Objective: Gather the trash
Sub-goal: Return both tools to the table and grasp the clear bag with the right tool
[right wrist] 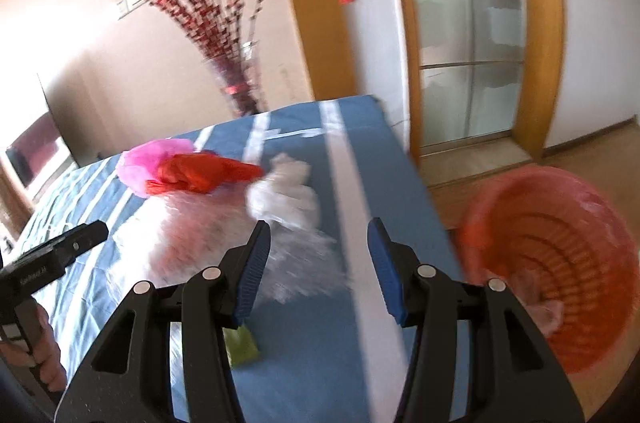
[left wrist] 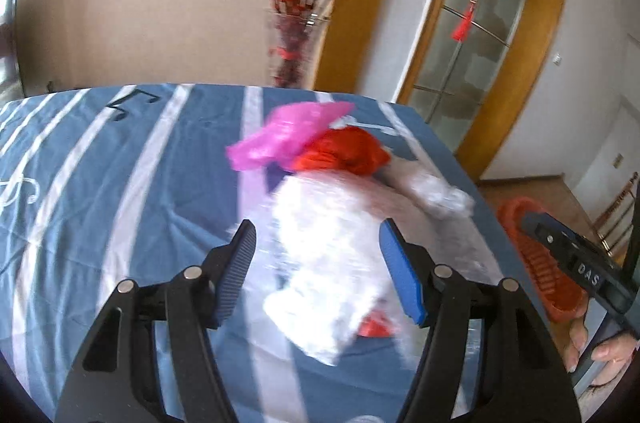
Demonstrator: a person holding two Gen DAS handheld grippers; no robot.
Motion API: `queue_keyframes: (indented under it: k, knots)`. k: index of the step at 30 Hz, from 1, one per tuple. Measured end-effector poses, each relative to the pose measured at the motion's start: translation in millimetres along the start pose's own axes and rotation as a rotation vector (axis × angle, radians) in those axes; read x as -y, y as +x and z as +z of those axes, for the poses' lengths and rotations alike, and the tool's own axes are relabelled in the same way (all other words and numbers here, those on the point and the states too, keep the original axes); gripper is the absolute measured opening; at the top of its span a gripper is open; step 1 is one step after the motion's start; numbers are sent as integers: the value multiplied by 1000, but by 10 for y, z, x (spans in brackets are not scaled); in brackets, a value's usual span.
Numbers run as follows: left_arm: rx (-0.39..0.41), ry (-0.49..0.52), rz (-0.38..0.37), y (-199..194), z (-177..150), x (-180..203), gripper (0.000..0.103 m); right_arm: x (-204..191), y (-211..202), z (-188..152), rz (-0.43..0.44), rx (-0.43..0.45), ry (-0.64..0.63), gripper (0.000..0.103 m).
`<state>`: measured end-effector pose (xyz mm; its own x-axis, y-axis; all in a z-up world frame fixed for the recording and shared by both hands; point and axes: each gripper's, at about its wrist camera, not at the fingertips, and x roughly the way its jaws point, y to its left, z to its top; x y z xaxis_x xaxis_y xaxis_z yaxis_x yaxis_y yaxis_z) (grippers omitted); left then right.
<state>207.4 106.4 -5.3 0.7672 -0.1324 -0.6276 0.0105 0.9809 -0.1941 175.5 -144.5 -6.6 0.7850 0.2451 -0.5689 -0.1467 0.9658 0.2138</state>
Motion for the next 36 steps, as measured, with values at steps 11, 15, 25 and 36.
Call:
queue_keyframes:
  k: [11,15,25,36]
  knots:
    - [-18,-41,52,109,-19,-397,63,-392,762,174,21,-132,-59,51]
    - [-29,-55,49,146,-37,-454,63,-426,886,113,-3,-177,-88,40]
    - [-28,-52,25,131,-58,-398,63,-448,995,31,-45,-225,-115,35]
    - [-36,-45,15,119,-66,-336,64,-352,924,17,-26,-200,-112,9]
